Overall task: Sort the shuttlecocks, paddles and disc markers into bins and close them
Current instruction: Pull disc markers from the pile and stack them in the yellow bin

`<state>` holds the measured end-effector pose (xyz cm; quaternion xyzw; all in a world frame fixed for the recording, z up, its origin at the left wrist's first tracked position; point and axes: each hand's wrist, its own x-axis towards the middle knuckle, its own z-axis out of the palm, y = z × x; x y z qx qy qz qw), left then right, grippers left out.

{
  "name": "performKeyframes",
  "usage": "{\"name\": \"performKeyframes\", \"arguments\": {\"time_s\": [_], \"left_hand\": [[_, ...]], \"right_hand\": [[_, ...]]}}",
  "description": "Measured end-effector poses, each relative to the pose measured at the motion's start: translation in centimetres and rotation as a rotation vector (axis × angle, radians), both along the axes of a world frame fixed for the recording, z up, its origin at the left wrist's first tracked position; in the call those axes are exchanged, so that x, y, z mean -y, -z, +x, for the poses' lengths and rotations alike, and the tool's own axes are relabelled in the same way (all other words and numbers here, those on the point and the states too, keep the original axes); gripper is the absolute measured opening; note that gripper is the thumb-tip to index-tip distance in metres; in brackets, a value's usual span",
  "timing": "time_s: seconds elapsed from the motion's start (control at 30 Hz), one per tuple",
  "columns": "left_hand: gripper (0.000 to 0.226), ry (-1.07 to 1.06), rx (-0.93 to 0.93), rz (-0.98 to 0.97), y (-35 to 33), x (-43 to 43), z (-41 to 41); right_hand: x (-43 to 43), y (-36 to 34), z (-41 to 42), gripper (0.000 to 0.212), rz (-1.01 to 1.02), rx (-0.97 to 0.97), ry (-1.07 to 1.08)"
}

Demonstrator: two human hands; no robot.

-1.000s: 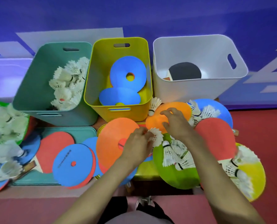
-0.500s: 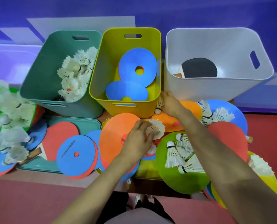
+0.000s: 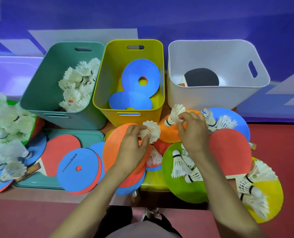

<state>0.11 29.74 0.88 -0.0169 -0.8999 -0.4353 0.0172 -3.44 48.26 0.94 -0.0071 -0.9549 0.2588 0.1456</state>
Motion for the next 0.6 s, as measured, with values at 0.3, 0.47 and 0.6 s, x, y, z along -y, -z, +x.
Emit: {"name": "performKeyframes", "arguments": {"time_s": [0.3,0.47,0.6], "left_hand": [[0.066,-0.051,-0.106,0.053,-3.1,4.1,-0.9],[0.057,-0.089,-0.252,-0.009,-4.8,9.4,-1.9],[0.046,-0.179,-0.285,-0.069,-5.9,14.7,-3.9]], "right_hand": [[4.3,-5.9,1.0,0.011,-0.17,-0.209,-0.255],[9.5,-7.5,-1.4,0.012,-0.222,-0.188,-0.307],[14.9,-8.2,-3.8,0.012,-0.23,-0.159,-0.372]]}}
